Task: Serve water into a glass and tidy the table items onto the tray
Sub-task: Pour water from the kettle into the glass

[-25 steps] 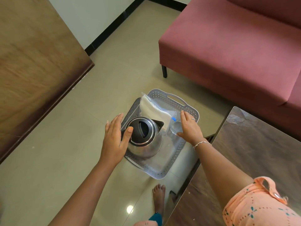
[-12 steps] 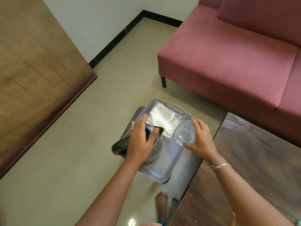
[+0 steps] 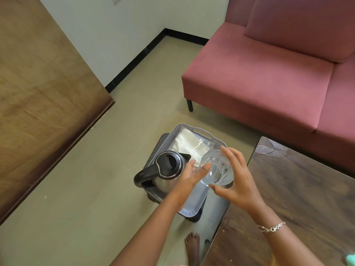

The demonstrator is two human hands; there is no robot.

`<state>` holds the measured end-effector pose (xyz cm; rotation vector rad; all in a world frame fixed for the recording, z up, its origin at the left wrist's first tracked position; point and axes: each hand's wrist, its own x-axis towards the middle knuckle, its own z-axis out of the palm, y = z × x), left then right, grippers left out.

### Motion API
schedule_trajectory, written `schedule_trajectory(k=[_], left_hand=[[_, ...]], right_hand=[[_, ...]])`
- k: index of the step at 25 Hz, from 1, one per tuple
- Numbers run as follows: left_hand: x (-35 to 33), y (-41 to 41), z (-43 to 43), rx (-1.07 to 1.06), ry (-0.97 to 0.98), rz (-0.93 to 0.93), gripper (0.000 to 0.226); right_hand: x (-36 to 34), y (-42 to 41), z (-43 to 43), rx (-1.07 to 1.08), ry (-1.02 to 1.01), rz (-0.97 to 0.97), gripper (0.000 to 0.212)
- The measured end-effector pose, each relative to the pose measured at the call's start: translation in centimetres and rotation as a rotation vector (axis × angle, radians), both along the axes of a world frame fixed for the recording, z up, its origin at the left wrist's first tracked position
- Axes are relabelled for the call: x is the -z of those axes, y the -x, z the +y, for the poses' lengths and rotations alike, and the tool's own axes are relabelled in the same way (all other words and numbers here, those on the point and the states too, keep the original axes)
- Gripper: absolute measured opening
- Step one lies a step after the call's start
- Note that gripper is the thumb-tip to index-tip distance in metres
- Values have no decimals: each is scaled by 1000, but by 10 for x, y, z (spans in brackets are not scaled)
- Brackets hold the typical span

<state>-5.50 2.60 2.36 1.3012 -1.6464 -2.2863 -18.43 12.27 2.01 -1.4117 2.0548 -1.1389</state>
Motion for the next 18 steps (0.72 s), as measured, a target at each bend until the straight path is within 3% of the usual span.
schedule_trajectory(k=[4, 9, 12, 15, 18], left_hand=[[0, -4, 4, -52, -235, 106, 69], [-3, -11, 8, -73, -273, 139, 77], [-6, -11, 11, 0, -257, 126, 76], [-5, -14, 4, 161, -186, 91, 95], [-6, -24, -24, 211, 93, 20, 114]], right_hand=[[-7, -12, 3, -35, 69, -80, 90], [1, -22, 15, -42, 66, -351, 100], [10, -23, 18, 7, 93, -387, 91], [13, -24, 20, 57, 134, -411, 88], [13, -22, 23, 93, 136, -409, 89]])
